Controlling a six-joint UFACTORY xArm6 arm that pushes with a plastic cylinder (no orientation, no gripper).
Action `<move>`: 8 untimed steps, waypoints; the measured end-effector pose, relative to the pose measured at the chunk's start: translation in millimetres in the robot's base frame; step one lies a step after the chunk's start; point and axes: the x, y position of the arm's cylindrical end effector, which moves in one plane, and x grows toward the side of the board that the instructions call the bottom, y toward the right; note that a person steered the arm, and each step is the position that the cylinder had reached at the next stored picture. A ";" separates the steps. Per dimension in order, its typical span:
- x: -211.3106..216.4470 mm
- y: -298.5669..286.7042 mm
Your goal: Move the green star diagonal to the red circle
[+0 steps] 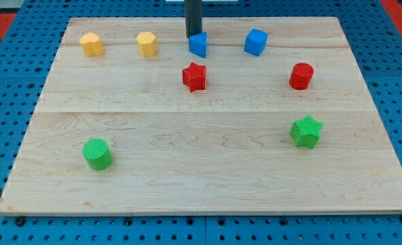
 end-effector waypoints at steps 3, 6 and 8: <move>-29.4 96.0; 29.4 323.5; 223.8 345.2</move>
